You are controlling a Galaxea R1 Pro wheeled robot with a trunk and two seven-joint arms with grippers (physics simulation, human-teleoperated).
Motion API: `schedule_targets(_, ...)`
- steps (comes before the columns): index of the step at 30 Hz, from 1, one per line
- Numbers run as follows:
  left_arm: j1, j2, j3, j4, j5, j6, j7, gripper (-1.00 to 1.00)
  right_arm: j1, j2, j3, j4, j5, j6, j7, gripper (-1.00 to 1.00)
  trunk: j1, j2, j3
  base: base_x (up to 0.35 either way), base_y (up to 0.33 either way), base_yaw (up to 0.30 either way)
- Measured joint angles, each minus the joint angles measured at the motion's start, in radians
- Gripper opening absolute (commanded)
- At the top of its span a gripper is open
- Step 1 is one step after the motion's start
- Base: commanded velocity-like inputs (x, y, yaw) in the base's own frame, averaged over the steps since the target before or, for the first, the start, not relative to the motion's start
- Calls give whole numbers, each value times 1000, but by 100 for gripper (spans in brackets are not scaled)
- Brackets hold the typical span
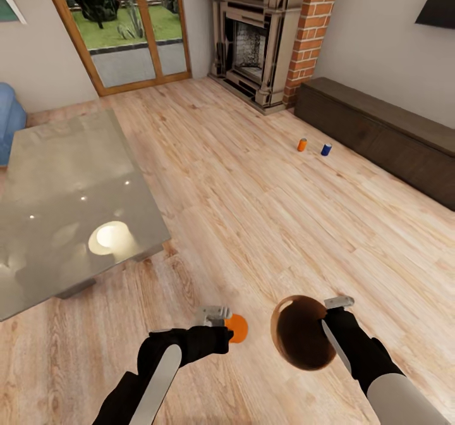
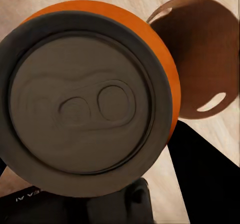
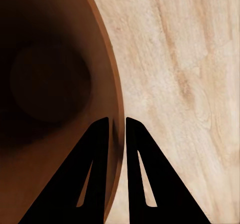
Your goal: Put the three can of soda from the living room inside the tash can in the kitchen.
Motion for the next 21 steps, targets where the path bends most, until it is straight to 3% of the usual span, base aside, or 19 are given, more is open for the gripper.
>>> schedule_targets(7,0,-1,-25,-29,42,19,-12,-100,0,11,0,1,6,1,-1,-100,-27,49,22,0,0,0)
schedule_targets(21,-4,-14,-56,-43,42,36,-51,-100,0,18,1,2,7,1,-1,-100,-81,147,66,0,0,0)
